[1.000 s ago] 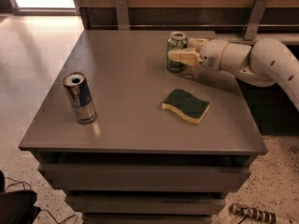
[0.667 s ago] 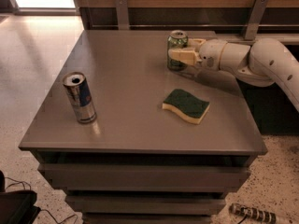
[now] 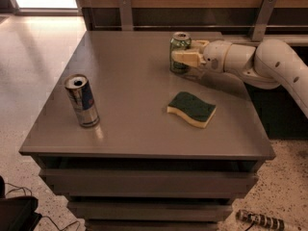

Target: Knock green can over

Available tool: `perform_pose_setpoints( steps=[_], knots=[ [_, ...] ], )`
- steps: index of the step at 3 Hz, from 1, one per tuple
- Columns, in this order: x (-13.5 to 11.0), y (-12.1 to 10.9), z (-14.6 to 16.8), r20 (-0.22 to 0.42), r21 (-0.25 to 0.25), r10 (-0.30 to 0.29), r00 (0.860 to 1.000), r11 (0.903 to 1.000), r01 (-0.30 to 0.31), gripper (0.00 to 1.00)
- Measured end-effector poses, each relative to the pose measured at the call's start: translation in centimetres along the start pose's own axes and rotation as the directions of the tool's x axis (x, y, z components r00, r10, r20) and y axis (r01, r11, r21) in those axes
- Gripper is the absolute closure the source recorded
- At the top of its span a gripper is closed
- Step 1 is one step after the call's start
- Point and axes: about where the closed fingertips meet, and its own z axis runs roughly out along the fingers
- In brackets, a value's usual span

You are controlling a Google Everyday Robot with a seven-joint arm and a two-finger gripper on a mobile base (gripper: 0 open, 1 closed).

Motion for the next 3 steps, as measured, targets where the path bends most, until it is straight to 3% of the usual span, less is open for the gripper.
perform_pose_setpoints(
  steps=[1, 2, 3],
  knots=[
    [-0.2, 0.0, 0.1, -0.016, -0.004, -0.005, 1.0, 1.0, 0.004, 1.0],
    [-1.4, -0.4, -0.5, -0.093, 0.003, -0.039, 0.995, 0.9992, 0.04, 1.0],
    [-2.6, -0.8, -1.4, -0.2, 0.011, -0.083, 0.976, 0.9962, 0.087, 1.0]
  ],
)
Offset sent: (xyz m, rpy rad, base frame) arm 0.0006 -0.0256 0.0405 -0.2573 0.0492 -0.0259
